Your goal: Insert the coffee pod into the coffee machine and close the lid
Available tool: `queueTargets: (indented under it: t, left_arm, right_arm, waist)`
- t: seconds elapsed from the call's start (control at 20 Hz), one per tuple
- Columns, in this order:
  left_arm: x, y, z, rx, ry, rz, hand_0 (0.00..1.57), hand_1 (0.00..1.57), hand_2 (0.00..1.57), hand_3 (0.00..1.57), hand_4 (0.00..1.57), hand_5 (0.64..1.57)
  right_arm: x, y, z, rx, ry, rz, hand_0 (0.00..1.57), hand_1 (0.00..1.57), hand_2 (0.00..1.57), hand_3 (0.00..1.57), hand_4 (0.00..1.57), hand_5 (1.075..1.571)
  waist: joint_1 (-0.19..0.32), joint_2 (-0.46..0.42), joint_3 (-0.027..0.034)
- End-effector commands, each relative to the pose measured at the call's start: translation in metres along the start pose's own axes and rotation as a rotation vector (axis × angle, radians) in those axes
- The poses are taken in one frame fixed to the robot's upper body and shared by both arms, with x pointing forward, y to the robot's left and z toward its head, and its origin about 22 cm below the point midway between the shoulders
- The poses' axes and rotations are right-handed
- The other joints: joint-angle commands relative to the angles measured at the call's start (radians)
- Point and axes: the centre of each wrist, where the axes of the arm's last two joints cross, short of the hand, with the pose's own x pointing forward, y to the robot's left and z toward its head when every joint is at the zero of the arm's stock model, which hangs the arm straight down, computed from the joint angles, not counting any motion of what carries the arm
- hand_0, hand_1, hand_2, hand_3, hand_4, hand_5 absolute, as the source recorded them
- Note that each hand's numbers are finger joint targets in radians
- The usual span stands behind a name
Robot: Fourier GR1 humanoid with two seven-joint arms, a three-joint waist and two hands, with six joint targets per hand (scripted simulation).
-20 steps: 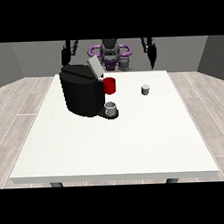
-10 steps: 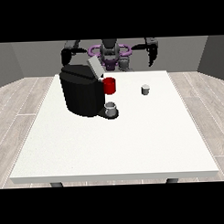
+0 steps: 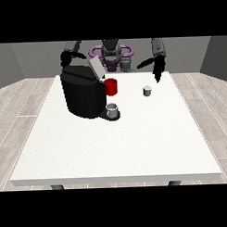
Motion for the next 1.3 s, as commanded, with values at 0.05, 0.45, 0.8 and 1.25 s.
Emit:
queueTargets:
  t: [0.05,0.45,0.8,1.25]
  left_arm:
    - [-0.006,0.005,-0.015,0.019,0.043,-0.179,0.00,0.00,0.00,0.00,0.00,1.571]
    - [-0.017,0.066,-0.043,0.045,0.090,-0.269,0.00,0.00,0.00,0.00,0.00,1.571]
    - [-0.024,0.061,-0.054,-0.019,0.172,-0.380,0.00,0.00,0.00,0.00,0.00,1.571]
    - [-0.019,0.037,-0.077,-0.098,0.220,-0.377,0.00,0.00,0.37,0.00,0.00,1.571]
  right_arm:
    - [-0.007,0.016,0.001,0.035,-0.052,-0.019,0.00,0.00,0.00,0.00,0.41,1.571]
    - [0.018,0.020,-0.021,0.052,-0.079,0.010,0.00,0.00,0.00,0.00,0.49,1.571]
    - [0.002,0.012,-0.027,0.009,-0.055,0.051,0.00,0.00,0.00,0.00,0.47,1.571]
    - [-0.012,0.022,-0.033,0.003,-0.039,0.057,0.00,0.00,0.00,0.00,0.26,1.571]
  waist:
    - [-0.039,0.055,0.0000]
    - [-0.083,0.164,-0.0006]
    - [-0.067,0.199,-0.0002]
    - [-0.055,0.188,-0.0002]
